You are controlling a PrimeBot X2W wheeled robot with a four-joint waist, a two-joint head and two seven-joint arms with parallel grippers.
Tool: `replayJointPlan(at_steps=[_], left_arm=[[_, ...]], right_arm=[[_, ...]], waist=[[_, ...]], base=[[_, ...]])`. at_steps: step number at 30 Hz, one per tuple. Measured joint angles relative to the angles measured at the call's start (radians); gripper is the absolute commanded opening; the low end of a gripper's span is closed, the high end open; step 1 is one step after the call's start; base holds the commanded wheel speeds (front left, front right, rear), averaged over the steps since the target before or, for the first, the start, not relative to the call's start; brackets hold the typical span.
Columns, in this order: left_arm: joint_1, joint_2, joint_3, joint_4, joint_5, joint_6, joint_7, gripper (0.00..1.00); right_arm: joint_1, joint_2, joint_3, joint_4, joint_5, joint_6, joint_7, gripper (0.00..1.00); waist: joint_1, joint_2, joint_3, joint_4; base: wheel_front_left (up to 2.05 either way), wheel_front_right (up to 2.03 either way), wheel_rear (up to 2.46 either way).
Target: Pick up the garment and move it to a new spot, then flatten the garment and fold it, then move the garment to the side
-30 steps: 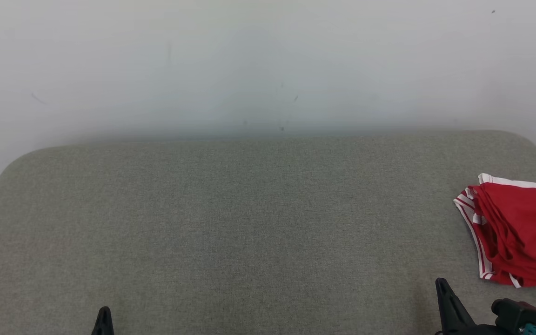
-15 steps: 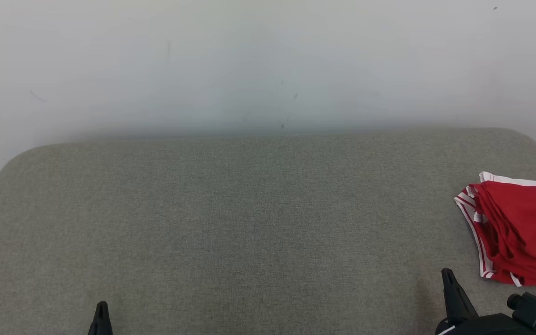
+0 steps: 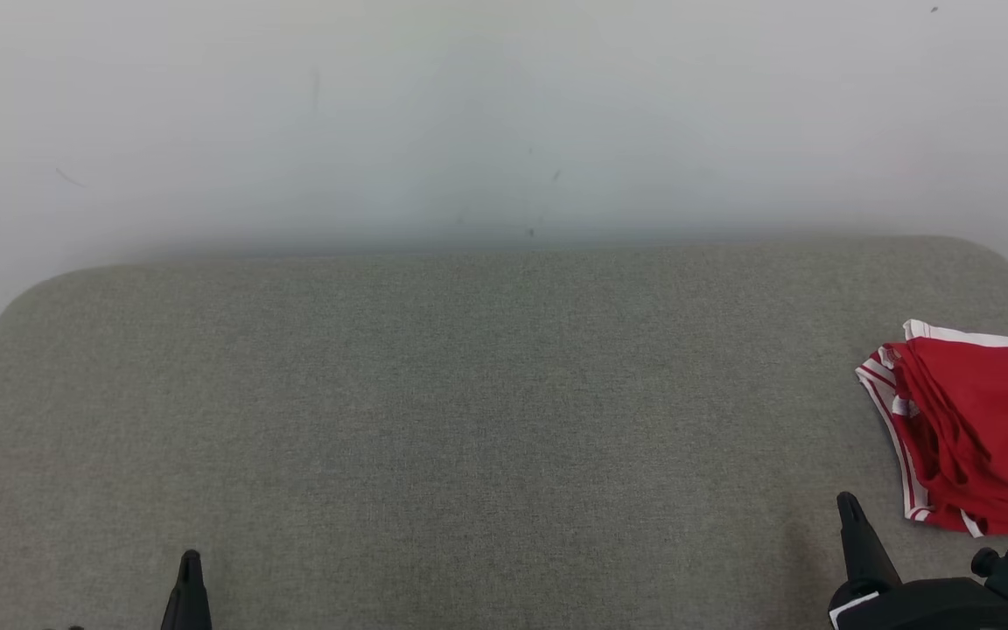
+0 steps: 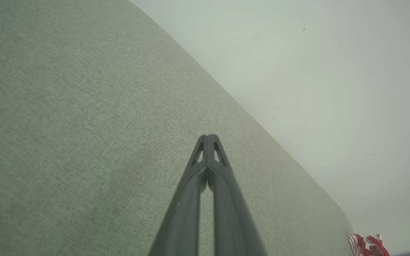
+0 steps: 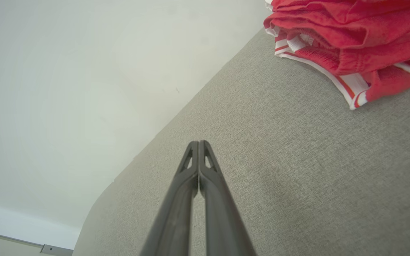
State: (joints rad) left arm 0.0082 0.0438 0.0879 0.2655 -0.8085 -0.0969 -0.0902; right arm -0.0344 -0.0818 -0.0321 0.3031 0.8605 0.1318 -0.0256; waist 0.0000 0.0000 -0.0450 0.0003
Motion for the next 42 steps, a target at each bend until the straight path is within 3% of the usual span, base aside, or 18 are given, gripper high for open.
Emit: replayJointPlan(at_steps=[42], left_arm=[[-0.069,0.002,0.015,-0.011,-0.469,-0.018,0.119,0.00]], right_arm=[[-0.045,0.017,-0.048,-0.033,0.440,0.000,0.080,0.00]], waist=[[0.0000,0.0000,0.024,0.000]], base=[[0.00,0.00,0.00]])
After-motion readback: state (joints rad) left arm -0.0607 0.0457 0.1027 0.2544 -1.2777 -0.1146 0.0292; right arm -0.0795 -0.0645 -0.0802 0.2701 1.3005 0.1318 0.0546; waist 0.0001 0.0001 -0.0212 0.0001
